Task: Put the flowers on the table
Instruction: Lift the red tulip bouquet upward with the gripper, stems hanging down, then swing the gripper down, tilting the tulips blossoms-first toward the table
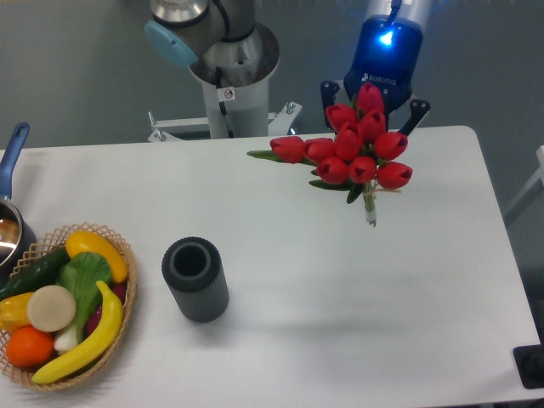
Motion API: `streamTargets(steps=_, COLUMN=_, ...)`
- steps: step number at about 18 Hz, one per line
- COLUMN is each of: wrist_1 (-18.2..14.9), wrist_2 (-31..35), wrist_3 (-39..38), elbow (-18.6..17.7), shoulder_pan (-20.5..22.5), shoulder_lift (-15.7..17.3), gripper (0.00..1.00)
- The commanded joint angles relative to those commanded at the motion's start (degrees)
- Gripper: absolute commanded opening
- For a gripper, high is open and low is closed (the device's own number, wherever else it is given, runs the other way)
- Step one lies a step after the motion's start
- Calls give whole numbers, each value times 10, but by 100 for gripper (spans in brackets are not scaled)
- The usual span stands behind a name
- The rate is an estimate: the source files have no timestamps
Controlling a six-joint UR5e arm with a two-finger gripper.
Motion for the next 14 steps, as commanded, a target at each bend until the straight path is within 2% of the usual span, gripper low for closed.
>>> streamTargets(steps=7, wrist_1=-2, wrist_2=142, wrist_3=4, elbow=-17, shoulder_pan=-29, shoulder_lift=4, gripper=43)
streamTargets(steps=14, wrist_1=-2, wrist_2=292, wrist_3=11, elbow=-18, shoulder_pan=-69, shoulder_lift=-26, gripper=43)
